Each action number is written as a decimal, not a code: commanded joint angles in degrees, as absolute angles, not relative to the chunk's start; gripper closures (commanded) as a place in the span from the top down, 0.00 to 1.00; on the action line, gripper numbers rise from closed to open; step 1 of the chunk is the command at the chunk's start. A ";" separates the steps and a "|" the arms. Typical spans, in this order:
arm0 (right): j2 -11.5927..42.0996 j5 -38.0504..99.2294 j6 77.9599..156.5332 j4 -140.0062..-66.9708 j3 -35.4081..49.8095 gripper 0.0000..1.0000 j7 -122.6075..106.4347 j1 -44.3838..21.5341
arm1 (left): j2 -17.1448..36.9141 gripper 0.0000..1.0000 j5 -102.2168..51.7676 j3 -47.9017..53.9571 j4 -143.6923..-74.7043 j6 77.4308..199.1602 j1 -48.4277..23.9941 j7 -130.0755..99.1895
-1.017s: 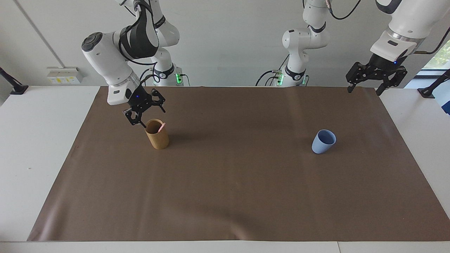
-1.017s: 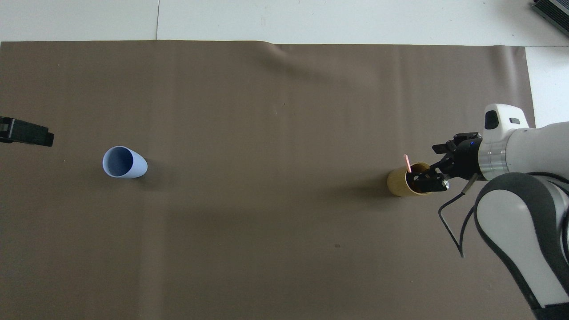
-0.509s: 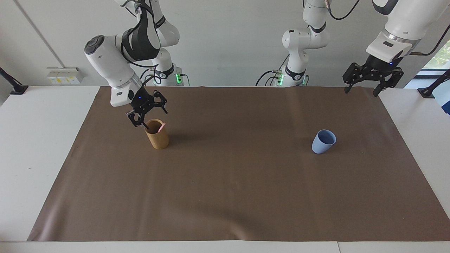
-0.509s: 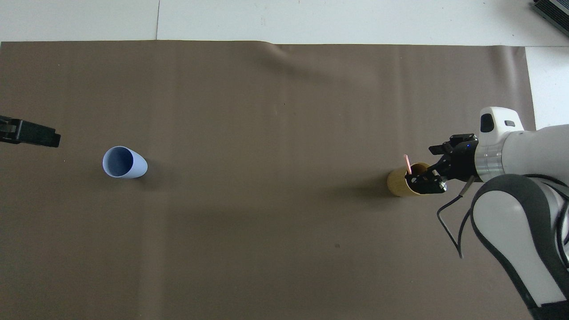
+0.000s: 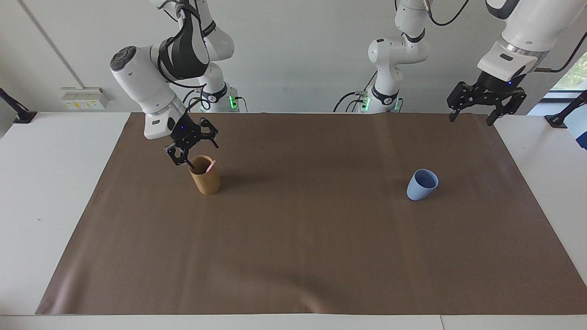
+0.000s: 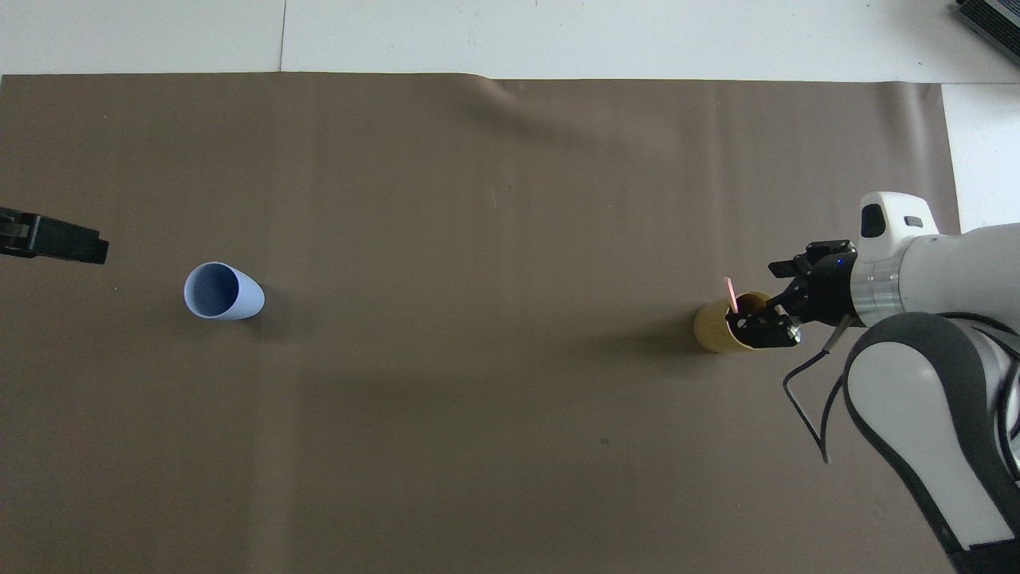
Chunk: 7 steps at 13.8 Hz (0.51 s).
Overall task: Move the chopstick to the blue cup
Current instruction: 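Close the right gripper on the pink chopstick top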
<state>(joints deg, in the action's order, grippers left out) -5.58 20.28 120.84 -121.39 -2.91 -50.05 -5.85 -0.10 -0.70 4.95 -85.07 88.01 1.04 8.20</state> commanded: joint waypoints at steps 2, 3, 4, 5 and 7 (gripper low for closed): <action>-6.94 22.15 122.08 -123.13 -2.99 1.00 -52.21 -5.71 | -1.58 1.00 -1.32 4.66 -87.01 88.94 0.88 9.05; -6.94 22.15 122.17 -123.13 -2.99 1.00 -52.21 -5.71 | -1.58 1.00 -1.32 4.66 -87.01 88.95 0.88 8.97; -6.86 22.15 122.25 -123.13 -2.99 1.00 -52.21 -5.71 | -1.67 1.00 -1.32 4.66 -87.01 88.95 0.88 8.96; -6.86 22.15 122.26 -123.13 -2.99 1.00 -52.21 -5.71 | -1.58 1.00 -1.32 4.66 -87.01 89.29 0.88 8.96; -6.59 22.15 122.26 -123.13 -2.99 0.97 -52.29 -5.71 | -1.58 1.00 -1.41 4.66 -86.92 89.47 1.05 9.05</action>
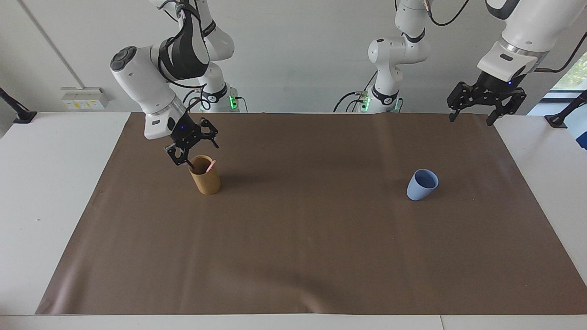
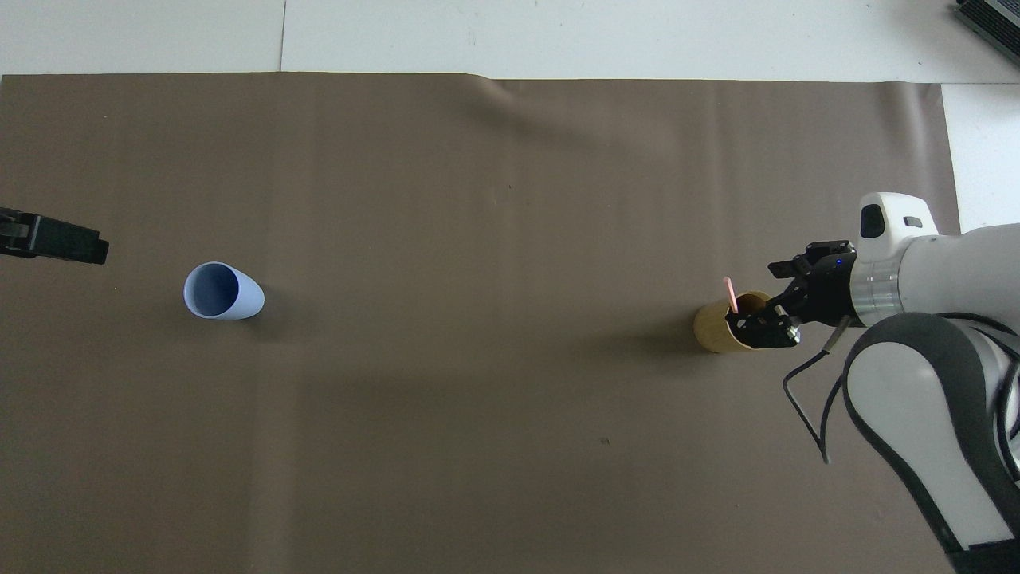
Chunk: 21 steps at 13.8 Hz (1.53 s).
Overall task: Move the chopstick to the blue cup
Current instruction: 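Close the right gripper on the pink chopstick top, then grasp the blue cup with the left gripper and slide it toward the middle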
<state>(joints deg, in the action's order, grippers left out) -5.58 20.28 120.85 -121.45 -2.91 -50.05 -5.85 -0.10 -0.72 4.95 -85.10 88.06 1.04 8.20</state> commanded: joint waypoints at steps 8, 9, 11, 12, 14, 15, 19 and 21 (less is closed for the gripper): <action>-6.07 22.15 123.04 -123.31 -2.99 0.72 -52.38 -5.80 | -1.32 1.00 -1.58 4.75 -87.98 89.56 0.88 8.96; -5.80 22.15 124.44 -123.31 -2.99 0.72 -52.56 -5.80 | -1.14 1.00 -1.58 4.75 -88.07 89.65 0.88 8.88; -4.14 23.11 127.25 -123.22 -2.90 0.72 -55.27 -5.80 | -1.40 1.00 -1.58 4.75 -89.03 90.61 0.88 8.88; -3.61 24.77 128.31 -123.22 -2.90 0.72 -55.72 -6.06 | -1.23 1.00 -1.58 4.75 -89.29 90.79 0.88 8.88; -2.64 25.84 130.51 -123.13 -2.99 0.72 -55.72 -7.99 | -0.88 1.00 -1.58 4.75 -90.26 91.75 0.97 8.79; -2.46 25.84 130.69 -123.13 -2.90 0.72 -55.64 -8.00 | -1.05 1.00 -1.84 4.66 -91.66 93.15 1.05 8.79; -2.46 25.93 130.43 -123.13 -2.99 0.45 -55.81 -8.26 | -1.32 1.00 -1.93 4.66 -94.57 95.89 1.41 8.61; -2.46 25.93 130.34 -123.13 -2.99 0.37 -55.81 -8.17 | -1.32 1.00 -1.93 4.66 -94.74 95.98 1.49 8.44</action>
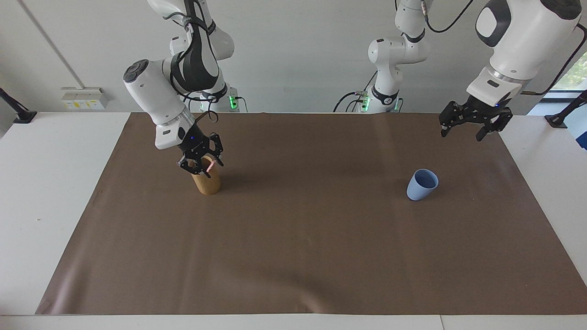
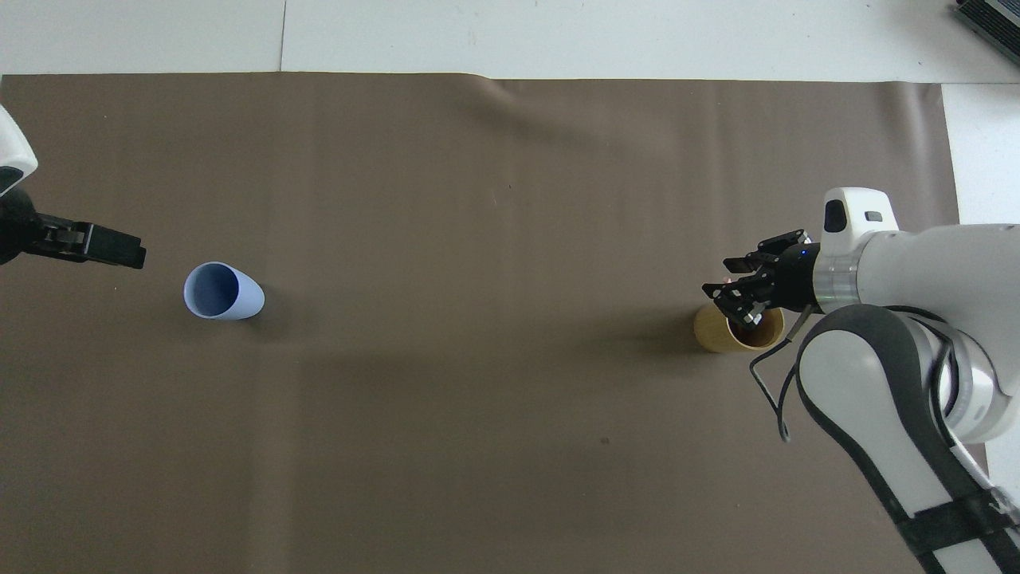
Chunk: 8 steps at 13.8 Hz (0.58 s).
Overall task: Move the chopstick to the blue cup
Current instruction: 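Grasp the blue cup with the left gripper and slide it toward the middle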
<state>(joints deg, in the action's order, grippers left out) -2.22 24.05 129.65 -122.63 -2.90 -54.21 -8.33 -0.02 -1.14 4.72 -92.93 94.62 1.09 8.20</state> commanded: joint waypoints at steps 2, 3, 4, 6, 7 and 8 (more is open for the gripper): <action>-2.46 25.93 130.17 -122.96 -2.99 0.34 -55.81 -8.00 | -1.49 1.00 -1.93 4.66 -95.97 96.06 1.58 8.44; -2.46 25.84 130.17 -122.96 -2.99 0.34 -55.81 -7.91 | -1.23 1.00 -1.93 4.66 -96.67 96.85 1.58 8.35; -2.37 25.93 130.08 -122.87 -2.99 0.34 -55.81 -7.82 | -1.23 1.00 -1.93 4.66 -98.25 98.77 1.67 8.35; -2.46 25.84 129.90 -122.96 -2.99 0.34 -55.81 -7.82 | -1.32 1.00 -1.93 4.66 -102.55 103.51 2.54 8.79; -2.46 25.93 129.73 -122.96 -2.99 0.34 -55.81 -7.82 | -1.06 1.00 -1.93 4.66 -104.83 105.97 2.64 8.88; -2.55 25.93 129.29 -122.96 -2.99 0.34 -55.46 -7.74 | -0.71 1.00 -1.93 4.66 -106.85 108.52 2.55 8.96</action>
<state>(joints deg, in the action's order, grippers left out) -2.22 24.06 129.65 -122.63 -3.10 -54.21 -8.31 0.13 -1.15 4.35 -101.16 102.99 1.57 8.19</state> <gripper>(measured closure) 0.656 0.000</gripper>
